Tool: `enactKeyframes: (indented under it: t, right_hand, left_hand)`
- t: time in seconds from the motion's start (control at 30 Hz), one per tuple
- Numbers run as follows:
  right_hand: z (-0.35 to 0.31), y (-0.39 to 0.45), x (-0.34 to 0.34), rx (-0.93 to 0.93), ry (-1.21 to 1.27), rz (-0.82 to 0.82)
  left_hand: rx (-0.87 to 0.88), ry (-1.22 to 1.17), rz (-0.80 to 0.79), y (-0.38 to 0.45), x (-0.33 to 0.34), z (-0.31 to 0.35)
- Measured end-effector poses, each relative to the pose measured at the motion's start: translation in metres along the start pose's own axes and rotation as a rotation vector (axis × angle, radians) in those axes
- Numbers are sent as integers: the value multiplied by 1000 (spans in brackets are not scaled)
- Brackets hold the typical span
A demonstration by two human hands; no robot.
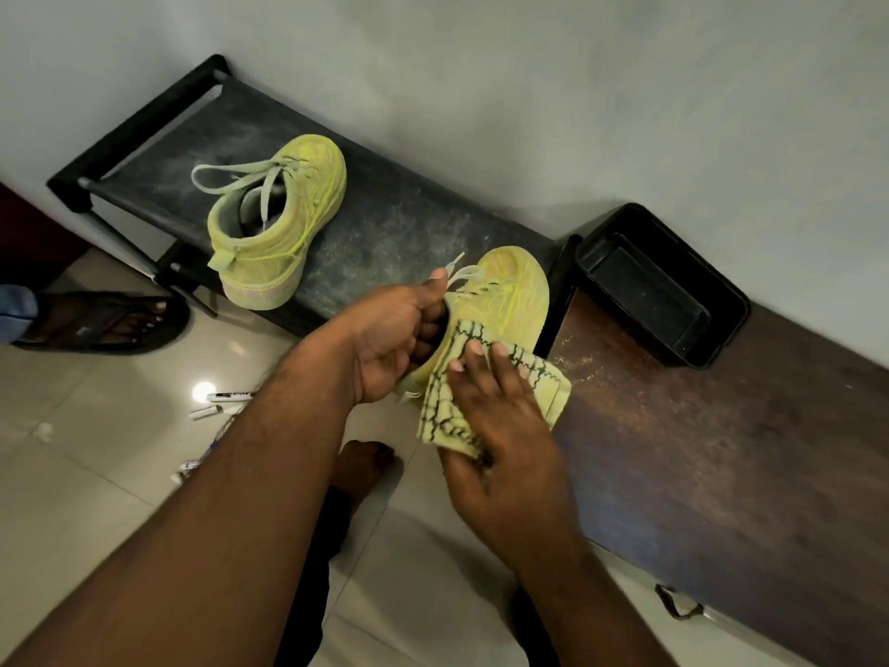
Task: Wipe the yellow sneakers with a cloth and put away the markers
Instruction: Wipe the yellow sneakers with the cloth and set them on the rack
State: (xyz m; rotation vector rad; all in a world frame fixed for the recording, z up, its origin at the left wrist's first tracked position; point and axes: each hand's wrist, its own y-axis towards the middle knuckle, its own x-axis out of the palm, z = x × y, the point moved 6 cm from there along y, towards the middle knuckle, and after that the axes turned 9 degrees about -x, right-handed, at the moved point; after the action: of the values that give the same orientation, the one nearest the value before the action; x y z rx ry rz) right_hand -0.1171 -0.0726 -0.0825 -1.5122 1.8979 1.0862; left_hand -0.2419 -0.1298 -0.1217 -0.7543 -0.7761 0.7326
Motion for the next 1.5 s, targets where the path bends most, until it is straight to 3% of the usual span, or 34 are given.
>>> enactKeyframes:
  t: [0.1, 0.27, 0.47, 0.63, 0.83, 1.0, 1.17, 1.33, 1.5]
  right_hand:
    - [0, -5, 8, -60, -91, -74]
    - [48, 10, -20, 251, 20, 11]
    - [-2, 7, 0, -125, -75, -151]
    - [41, 17, -29, 180, -135, 32]
    - [-9, 23, -7, -145, 14, -83]
    - [26, 29, -30, 23, 20, 51]
    - [-16, 16, -4, -280, 31, -112]
    - [31, 17, -32, -14, -36, 23]
    - [-14, 12, -8, -276, 56, -114]
  left_hand:
    - [-17, -10, -8, 8, -7, -2]
    - [-10, -2, 0, 11, -6, 1]
    - [-35, -10, 114, 14, -26, 2]
    - [-19, -12, 113, 13, -21, 3]
    - [7, 40, 172, 5, -22, 4]
    - [17, 13, 167, 2, -20, 5]
    - [15, 12, 206, 1, -22, 7]
    - [41, 13, 205, -1, -17, 9]
    - [31, 10, 256, -4, -21, 8]
